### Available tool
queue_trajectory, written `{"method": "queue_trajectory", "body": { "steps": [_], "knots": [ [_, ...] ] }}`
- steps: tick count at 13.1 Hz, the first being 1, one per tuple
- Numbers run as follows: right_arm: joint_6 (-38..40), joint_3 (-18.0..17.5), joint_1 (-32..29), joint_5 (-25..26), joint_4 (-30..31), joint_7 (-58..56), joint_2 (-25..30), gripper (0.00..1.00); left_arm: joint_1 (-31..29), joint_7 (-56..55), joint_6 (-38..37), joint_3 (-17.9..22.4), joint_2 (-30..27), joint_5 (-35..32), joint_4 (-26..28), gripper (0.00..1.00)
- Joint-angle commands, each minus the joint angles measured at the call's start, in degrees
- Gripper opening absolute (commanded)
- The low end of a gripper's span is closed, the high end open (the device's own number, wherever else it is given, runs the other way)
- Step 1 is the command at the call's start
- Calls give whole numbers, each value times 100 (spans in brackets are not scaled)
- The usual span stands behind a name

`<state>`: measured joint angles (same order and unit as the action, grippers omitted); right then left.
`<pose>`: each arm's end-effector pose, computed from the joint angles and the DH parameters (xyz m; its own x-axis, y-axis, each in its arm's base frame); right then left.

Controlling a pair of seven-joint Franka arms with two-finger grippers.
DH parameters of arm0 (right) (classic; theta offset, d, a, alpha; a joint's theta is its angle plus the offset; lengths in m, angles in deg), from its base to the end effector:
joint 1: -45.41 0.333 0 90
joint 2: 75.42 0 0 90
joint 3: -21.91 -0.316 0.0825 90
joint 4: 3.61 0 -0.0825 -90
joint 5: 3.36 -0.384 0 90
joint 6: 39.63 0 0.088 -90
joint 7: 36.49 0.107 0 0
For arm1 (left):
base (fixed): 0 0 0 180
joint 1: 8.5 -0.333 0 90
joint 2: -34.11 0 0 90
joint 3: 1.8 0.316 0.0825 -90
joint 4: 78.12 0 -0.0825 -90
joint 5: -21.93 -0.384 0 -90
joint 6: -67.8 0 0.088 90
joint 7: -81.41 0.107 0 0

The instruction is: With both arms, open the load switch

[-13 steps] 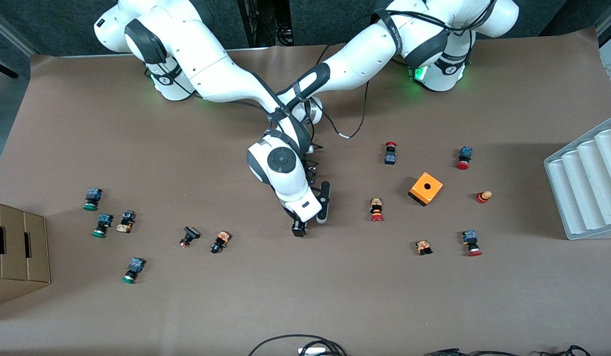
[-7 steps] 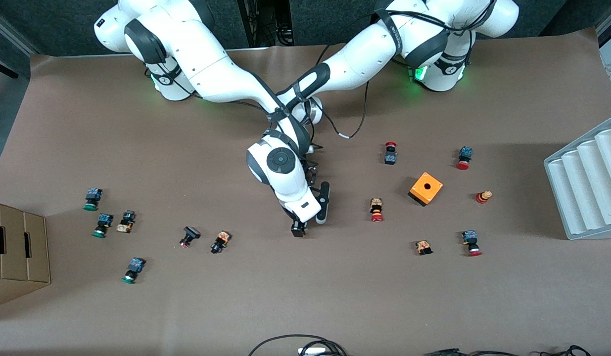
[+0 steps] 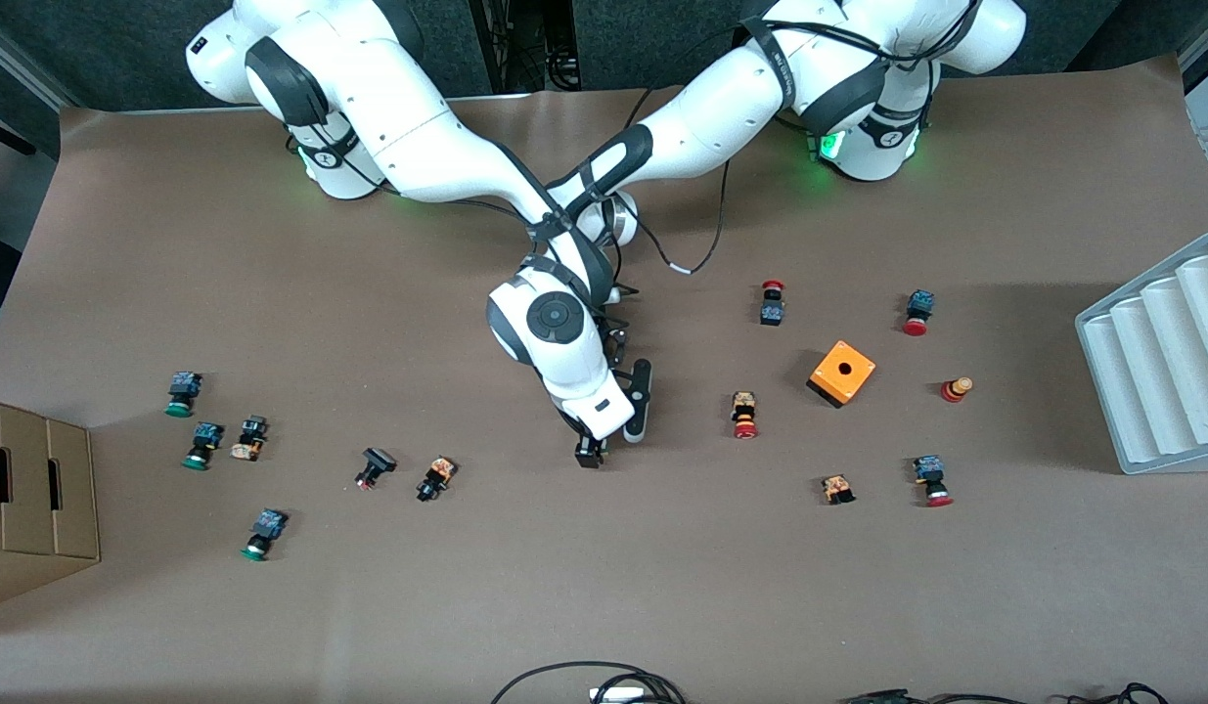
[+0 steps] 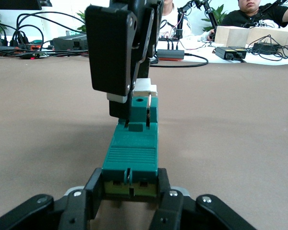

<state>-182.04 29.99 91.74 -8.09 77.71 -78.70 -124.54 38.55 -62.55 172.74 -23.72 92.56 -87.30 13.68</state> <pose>0.5730 0.4804 0.2091 0.1529 0.9795 0.1309 0.9685 -0.1748 0.1771 0.3331 -0.5731 0.0626 0.3352 0.0612 0.9402 0.1051 -0.9941 0.0272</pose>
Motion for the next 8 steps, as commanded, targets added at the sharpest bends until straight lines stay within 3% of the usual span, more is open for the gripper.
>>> {"method": "queue_trajectory", "body": {
  "steps": [1,8],
  "knots": [
    [-103,142,-71,112,139,-191,25,73,58,-158,-114,39,114,50,-31,28],
    [-129,133,-71,122,243,-165,34,65,58,-158,-114,39,114,50,-31,28]
  ]
}}
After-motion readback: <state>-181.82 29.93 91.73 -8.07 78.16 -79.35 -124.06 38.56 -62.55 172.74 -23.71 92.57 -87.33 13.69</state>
